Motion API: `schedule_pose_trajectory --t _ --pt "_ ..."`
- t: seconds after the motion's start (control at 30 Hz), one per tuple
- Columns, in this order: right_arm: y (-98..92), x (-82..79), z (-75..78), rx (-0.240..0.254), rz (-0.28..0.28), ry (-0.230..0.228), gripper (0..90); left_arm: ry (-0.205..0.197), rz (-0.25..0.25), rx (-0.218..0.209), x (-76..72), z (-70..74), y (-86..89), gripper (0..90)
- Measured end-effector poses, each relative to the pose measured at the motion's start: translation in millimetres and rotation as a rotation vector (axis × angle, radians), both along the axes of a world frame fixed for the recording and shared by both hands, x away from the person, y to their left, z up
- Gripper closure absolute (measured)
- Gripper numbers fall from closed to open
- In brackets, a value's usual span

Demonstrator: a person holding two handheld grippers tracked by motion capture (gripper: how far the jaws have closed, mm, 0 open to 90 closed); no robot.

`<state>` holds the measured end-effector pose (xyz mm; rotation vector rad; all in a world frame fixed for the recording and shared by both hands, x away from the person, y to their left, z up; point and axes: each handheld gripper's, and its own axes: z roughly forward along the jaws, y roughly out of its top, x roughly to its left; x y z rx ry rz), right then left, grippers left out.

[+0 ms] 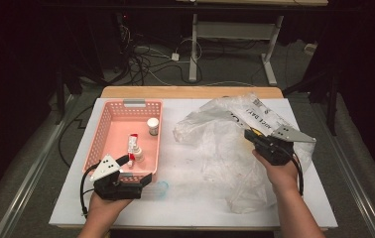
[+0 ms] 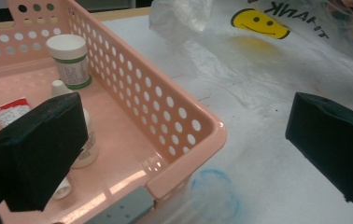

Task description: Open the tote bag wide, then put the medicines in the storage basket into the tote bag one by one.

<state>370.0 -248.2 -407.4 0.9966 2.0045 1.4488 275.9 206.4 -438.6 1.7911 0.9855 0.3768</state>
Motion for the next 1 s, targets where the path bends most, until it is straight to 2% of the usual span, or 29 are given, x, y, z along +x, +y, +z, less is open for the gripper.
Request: schedule_pose_trajectory --t 0.1,0.2,0.3,0.4,0.53,0.63,0.7,0.87,0.97,1.0 --pt "-2.2 -0.9 1.8 0.003 0.000 -0.001 90.0 0.008 0.010 0.002 0.9 -1.1 3.3 0.0" --pt "-2.5 -0.7 0.6 -0.006 0.002 0.004 90.0 0.017 0.018 -0.014 2.4 -1.4 7.6 0.0" --pt "-2.3 -0.7 0.3 -0.012 0.000 0.007 90.0 0.020 0.044 -0.029 5.5 1.2 14.1 0.0" --pt "-2.6 -0.4 0.8 -0.012 0.004 0.005 90.0 0.041 0.066 -0.040 9.7 4.0 20.5 0.0" --pt "-2.0 -0.8 0.3 -0.019 0.012 0.008 90.0 0.039 0.091 -0.020 10.8 9.2 25.2 0.0" --pt "-1.5 -0.6 -0.3 -0.024 0.018 0.008 90.0 0.031 0.090 -0.030 12.7 10.9 27.6 0.0" --pt "-1.6 -1.6 -0.2 -0.020 0.018 0.013 90.0 0.047 0.092 -0.020 16.1 11.4 27.9 0.0" --pt "-4.4 -3.6 0.8 -0.018 0.015 0.010 90.0 0.060 0.105 -0.038 23.7 12.9 26.7 0.0" --pt "-5.1 -3.5 0.2 -0.019 0.015 0.008 90.0 0.074 0.094 -0.047 27.9 17.2 27.2 0.0" --pt "-5.1 -3.4 -0.2 -0.018 0.015 0.010 90.0 0.072 0.091 -0.039 29.0 20.4 26.8 0.0"
